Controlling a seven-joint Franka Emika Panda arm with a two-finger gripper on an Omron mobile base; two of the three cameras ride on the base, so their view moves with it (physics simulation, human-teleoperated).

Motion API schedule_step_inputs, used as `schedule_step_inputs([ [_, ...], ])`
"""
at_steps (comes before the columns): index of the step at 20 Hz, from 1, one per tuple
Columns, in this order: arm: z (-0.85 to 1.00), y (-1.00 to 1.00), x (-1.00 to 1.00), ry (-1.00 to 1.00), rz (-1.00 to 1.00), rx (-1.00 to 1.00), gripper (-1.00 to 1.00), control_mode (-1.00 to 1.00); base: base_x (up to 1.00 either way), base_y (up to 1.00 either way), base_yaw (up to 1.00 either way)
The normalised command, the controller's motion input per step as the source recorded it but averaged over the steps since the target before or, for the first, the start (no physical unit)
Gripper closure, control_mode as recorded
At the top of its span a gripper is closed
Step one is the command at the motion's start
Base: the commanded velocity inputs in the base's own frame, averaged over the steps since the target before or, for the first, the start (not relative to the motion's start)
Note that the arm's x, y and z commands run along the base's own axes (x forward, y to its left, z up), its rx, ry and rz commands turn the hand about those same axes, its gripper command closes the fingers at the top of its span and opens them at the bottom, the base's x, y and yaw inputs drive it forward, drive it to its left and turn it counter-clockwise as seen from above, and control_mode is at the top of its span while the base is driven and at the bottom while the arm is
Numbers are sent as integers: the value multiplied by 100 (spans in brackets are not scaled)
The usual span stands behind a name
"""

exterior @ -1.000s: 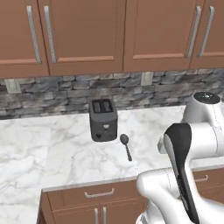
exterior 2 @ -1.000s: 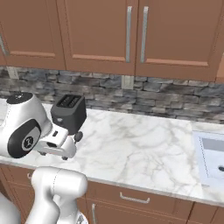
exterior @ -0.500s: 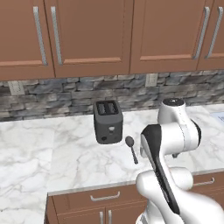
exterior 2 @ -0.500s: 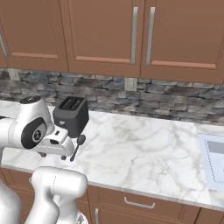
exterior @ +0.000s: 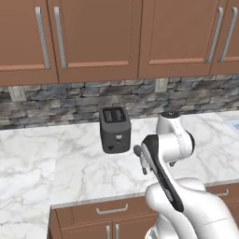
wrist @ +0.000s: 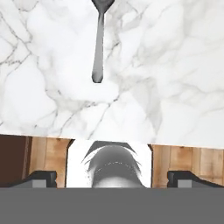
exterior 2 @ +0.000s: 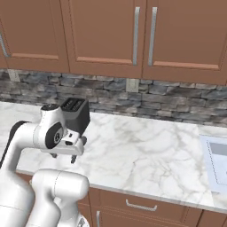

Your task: Take the fork and place it on the left side of the plate. Then take the spoon and place it on the right side of the plate. Make sure they're directly next to the plate.

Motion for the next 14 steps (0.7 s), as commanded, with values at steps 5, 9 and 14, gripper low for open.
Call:
schedule_step_inputs([
  [5,-41,19,52,0,3,4,-100,-100,0,0,0],
  [9,-37,27,50,0,0,2,-100,-100,0,0,0],
  [14,-19,2,38,0,0,1,-100,-100,0,0,0],
])
